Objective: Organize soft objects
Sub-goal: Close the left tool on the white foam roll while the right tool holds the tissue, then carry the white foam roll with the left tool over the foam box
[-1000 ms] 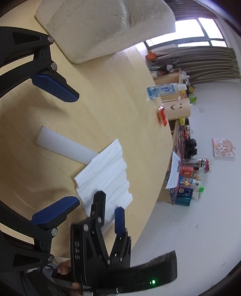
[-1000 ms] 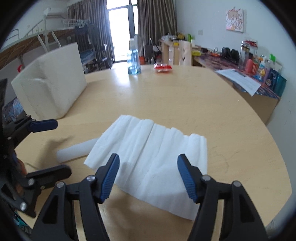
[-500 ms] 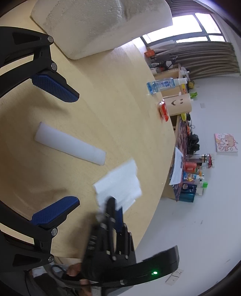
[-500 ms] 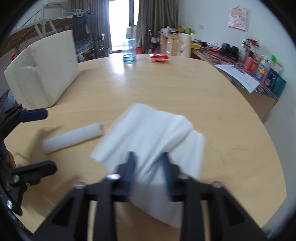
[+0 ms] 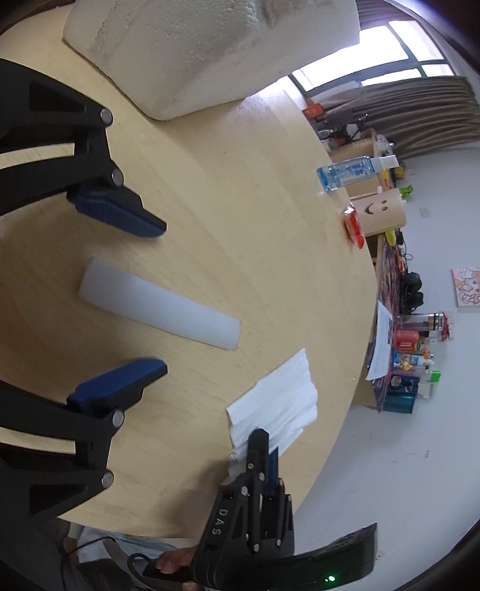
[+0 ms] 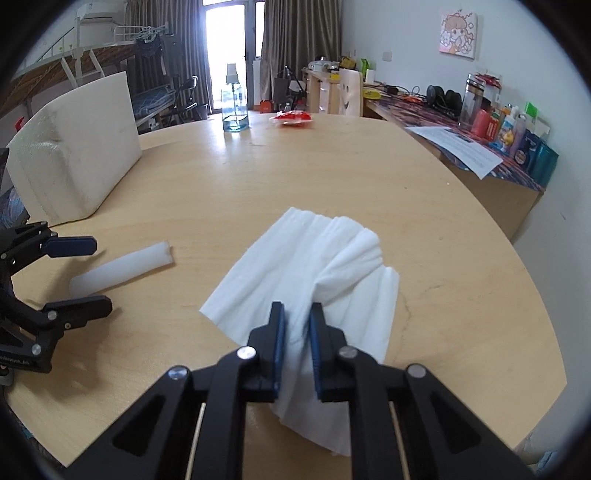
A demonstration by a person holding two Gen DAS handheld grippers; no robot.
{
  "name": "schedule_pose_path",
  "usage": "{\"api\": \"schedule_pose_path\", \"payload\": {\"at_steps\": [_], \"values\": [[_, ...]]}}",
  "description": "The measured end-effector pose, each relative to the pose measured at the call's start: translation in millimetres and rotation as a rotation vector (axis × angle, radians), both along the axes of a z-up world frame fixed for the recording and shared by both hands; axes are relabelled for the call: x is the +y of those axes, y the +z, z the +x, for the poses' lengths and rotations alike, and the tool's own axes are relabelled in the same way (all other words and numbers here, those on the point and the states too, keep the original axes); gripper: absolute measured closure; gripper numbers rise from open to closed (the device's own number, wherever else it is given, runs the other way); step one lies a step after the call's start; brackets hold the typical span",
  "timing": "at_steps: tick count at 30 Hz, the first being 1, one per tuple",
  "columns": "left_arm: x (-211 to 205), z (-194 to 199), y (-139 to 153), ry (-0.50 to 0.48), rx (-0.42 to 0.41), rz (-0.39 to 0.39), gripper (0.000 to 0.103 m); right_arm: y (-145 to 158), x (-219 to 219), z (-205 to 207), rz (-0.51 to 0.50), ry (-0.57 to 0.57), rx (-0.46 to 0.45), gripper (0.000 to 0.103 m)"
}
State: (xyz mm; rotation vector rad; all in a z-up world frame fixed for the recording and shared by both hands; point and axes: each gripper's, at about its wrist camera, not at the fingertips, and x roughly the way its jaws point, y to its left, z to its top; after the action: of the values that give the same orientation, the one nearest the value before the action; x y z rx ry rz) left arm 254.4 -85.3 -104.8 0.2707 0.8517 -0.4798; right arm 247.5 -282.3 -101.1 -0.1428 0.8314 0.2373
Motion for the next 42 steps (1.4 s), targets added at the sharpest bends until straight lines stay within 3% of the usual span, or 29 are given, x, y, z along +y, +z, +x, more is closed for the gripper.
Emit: {"api": "schedule_pose_path", "payload": {"at_steps": [5, 7, 10, 16, 19, 23, 30, 35, 42], "values": [[4, 0, 0, 0.009, -0.002, 0.009, 0.048, 0, 0, -1, -0.003, 0.002, 0.002, 0.087], [5, -2, 0, -0.01, 0.014, -0.01, 0.062, 0, 0, -1, -0.008, 0.003, 0.002, 0.087], [3, -6, 1, -0.035, 0.012, -0.008, 0.072, 1, 1, -1, -0.013, 0.009, 0.003, 0.087], [1, -13, 1, -0.051, -0.013, 0.002, 0.081, 1, 1, -1, -0.018, 0.026, 0.006, 0.087], [5, -10, 3, -0.037, -0.006, -0.041, 0.086, 0, 2, -2, -0.025, 0.038, -0.001, 0.087], [9, -10, 6, -0.032, 0.0, -0.094, 0.087, 0, -1, -1, 0.002, 0.031, 0.011, 0.088], [12, -25, 26, -0.018, -0.083, -0.16, 0.087, 2, -1, -3, 0.076, 0.034, 0.011, 0.091], [13, -32, 35, 0.008, -0.116, -0.166, 0.087, 18, -5, -8, 0.148, 0.015, -0.032, 0.091], [21, -54, 60, 0.094, -0.228, -0.183, 0.087, 42, -2, -17, 0.189, 0.022, -0.095, 0.091]]}}
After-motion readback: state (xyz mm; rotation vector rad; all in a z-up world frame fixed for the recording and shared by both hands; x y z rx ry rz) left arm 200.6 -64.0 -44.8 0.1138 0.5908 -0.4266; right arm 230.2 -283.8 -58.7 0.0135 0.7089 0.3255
